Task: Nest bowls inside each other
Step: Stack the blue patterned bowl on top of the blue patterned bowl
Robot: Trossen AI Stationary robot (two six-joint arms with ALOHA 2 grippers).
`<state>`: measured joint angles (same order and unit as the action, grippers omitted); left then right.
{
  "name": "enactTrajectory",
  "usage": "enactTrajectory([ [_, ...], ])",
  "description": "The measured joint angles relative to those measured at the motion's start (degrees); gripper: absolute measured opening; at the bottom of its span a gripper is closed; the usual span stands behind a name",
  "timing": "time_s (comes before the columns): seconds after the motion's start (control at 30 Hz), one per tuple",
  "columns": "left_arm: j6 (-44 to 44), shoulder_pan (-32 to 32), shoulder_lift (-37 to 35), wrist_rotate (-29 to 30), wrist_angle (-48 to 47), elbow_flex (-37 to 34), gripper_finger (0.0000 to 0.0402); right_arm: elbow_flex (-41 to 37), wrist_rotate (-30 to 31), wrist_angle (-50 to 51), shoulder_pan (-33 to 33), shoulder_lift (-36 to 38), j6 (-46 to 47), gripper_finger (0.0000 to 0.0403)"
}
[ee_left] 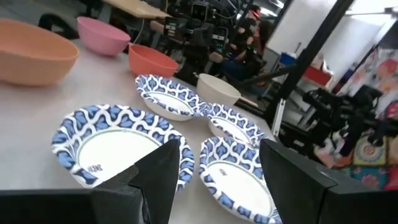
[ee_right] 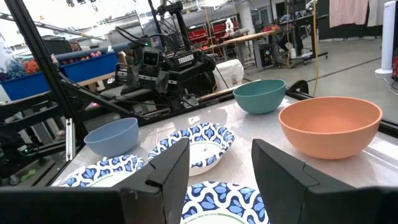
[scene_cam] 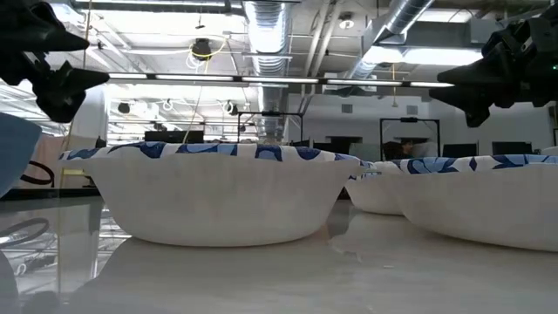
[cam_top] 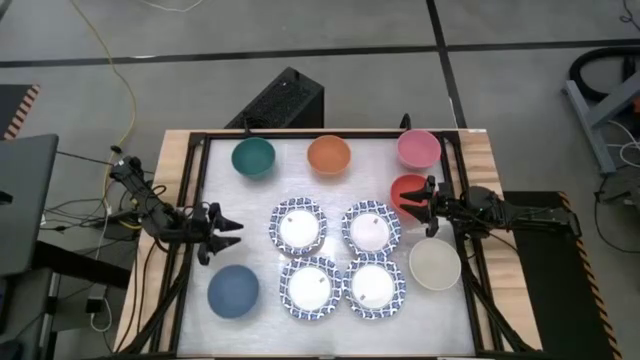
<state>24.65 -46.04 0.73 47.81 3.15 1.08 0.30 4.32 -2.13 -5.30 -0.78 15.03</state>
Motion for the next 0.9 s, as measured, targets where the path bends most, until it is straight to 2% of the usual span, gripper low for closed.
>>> enactTrajectory([
  [0.13, 4.28, 0.0, 0.0, 0.57, 0.07, 0.0, 0.0213, 0.02, 0.0, 0.0, 0.0, -0.02, 0.0, 0.0195],
  [0.33, 8.12, 0.02, 0.02, 6.3, 0.2, 0.0, 0.0213, 0.0, 0.0, 0.0, 0.0, 0.0, 0.0, 0.0195],
  [0.57, 8.95, 0.0, 0.02, 7.02, -0.16, -0.33, 0.0212, 0.01, 0.0, 0.0, 0.0, -0.02, 0.0, 0.0195],
  [0.9, 16.55, 0.0, 0.02, 8.07, -0.31, -0.33, 0.0212, 0.02, 0.0, 0.0, 0.0, -0.02, 0.0, 0.0195],
])
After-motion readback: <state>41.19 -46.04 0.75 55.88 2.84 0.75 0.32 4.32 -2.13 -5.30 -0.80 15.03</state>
